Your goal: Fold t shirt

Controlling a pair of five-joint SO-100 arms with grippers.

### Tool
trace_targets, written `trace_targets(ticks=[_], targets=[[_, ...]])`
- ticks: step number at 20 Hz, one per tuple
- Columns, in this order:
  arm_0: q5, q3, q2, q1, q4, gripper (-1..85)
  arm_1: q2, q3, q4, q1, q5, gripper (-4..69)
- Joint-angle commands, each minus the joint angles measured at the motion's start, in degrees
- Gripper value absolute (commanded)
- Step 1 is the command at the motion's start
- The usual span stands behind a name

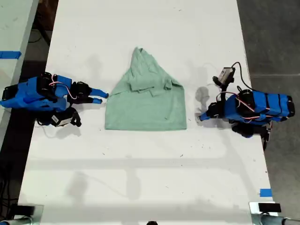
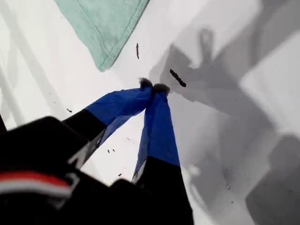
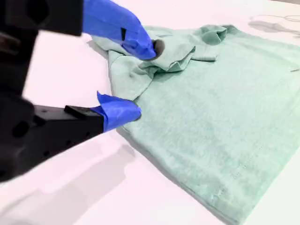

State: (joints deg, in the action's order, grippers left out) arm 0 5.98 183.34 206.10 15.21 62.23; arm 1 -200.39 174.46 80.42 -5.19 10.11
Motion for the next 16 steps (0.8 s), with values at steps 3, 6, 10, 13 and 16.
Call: trace_targets(ticks=[3,6,10,13,16], targets=[[-0.6,0.5,0.4,0.3,-1.0,17.3,-0.4,2.3,-0.8,0.2,-0.7,0.0],[-0.6,0.5,0.4,0.3,-1.0,17.3,-0.4,2.3,-0.8,0.2,-0.8,0.0],[-0.6,0.5,0.4,0.3,-1.0,17.3,-0.4,2.3,-0.8,0.2,-0.8,0.0],[-0.6,0.5,0.4,0.3,-1.0,17.3,-0.4,2.3,-0.8,0.3,-0.8,0.0],[-0.6,0.5,0.4,0.3,-1.0,17.3,-0.4,2.3,-0.8,0.4,-0.7,0.0]])
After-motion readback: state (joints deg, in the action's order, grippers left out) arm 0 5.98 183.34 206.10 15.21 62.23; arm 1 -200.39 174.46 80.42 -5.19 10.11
